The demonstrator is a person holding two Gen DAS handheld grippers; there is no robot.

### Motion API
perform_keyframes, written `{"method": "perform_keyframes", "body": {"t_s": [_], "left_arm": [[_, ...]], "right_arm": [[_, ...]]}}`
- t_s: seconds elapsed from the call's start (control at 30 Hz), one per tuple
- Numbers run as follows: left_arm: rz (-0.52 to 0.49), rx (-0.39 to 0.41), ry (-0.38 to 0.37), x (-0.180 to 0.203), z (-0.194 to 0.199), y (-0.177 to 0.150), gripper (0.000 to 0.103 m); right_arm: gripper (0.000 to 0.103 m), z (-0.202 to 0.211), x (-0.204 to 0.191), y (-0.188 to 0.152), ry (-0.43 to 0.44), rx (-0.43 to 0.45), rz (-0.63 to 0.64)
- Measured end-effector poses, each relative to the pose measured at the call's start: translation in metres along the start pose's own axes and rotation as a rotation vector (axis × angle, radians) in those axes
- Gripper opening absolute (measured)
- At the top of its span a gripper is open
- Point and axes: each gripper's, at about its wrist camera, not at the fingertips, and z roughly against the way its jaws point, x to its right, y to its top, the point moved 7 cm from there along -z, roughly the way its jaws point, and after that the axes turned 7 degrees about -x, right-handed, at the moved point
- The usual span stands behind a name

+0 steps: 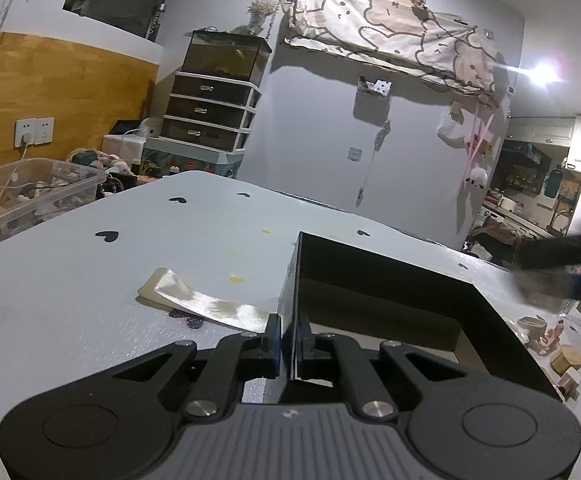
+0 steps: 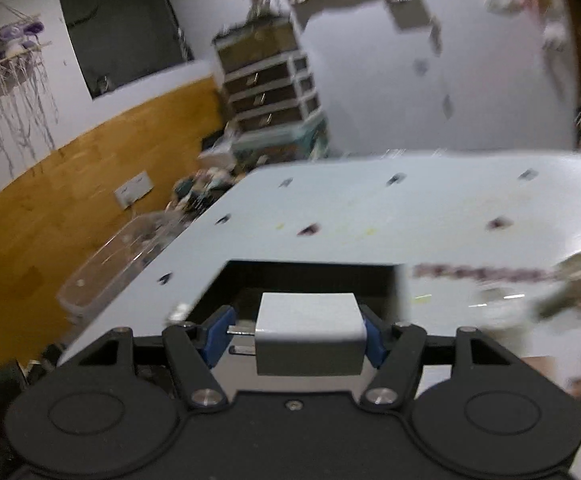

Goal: Organize rigid objects
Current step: 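Close the right tool on the white charger and lift it, then lower the charger into the black box and open the right tool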

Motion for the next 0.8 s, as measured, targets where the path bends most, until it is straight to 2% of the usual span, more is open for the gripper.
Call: {"method": "perform_keyframes", "body": {"t_s": [0.1,0.2,0.4,0.47,0.53,0.6,0.8], "left_arm": [[-0.005,-0.005,-0.013,-0.002,-0.001,0.001,0.007],[-0.014,-0.009,-0.02,-0.004,-0.002,0.002,0.007],[-0.026,-0.016,-0.036,-0.005,-0.003,0.003,0.007],[-0.027,-0.017,-0.042,-0.006,-0.003,0.003,0.007],[-0.022,-0.018,-0.047,-0.006,-0.003,0.003,0.007],[-0.019,-0.019,-0.046,-0.006,-0.004,0.003,0.007],[-0.006,-0.023,-0.039,-0.006,-0.004,0.004,0.007]], "right_arm": [[0.066,-0.051,-0.017,0.012,0.001,-0.083,-0.045],[0.066,-0.1,-0.024,0.018,-0.044,-0.146,-0.089],[0.066,-0.153,-0.029,0.017,-0.146,-0.187,-0.145],[0.068,-0.164,-0.025,0.014,-0.151,-0.208,-0.197],[0.082,-0.168,-0.021,0.013,-0.129,-0.213,-0.276],[0.09,-0.161,-0.019,0.011,-0.14,-0.214,-0.299],[0.093,-0.139,-0.024,0.005,-0.083,-0.246,-0.242]]}}
